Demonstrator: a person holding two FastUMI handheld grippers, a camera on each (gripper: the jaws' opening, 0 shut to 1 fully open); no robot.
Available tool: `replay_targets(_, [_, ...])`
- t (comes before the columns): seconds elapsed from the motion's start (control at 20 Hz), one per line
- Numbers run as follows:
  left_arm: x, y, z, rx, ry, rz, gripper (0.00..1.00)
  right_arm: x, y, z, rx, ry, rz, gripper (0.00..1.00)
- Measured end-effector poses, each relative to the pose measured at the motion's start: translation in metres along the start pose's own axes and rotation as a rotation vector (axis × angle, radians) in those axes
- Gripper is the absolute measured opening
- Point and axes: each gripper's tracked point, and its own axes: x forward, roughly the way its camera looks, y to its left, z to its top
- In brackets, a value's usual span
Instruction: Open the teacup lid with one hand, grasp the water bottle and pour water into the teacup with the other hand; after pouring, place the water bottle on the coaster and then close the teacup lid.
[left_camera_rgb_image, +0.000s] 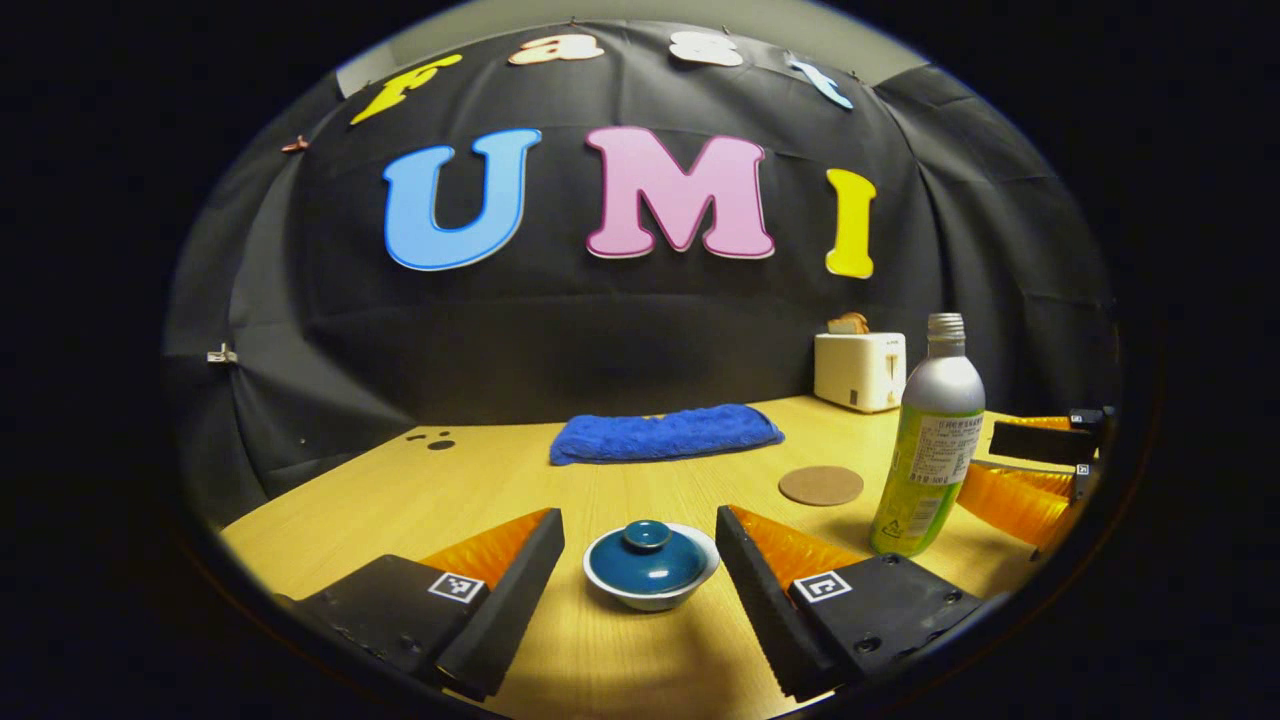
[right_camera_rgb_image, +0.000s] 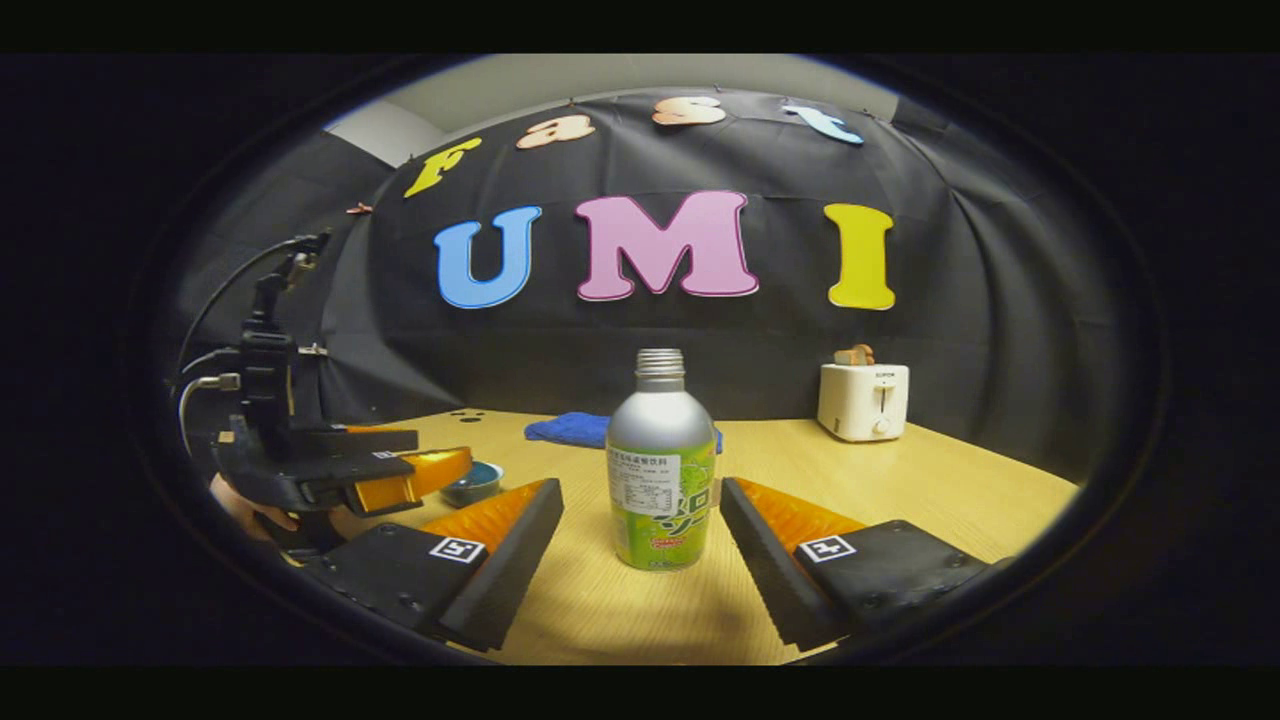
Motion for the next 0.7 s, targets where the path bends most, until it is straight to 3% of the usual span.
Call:
replay_targets(0.3, [0.029,-0.002,-0.006,0.042,0.059,-0.025,0.83,-0.001,0.001,-0.001,0.0,0.001,0.0,0.98])
replay_targets(0.55, [0.039,-0.001,-0.009,0.045,0.095,-0.033,0.77,-0.001,0.002,-0.001,-0.001,0.0,-0.001,0.98])
replay_targets(0.7, [0.043,-0.002,-0.012,0.058,0.114,-0.033,0.61,-0.001,0.001,-0.002,-0.001,0.0,-0.001,0.98])
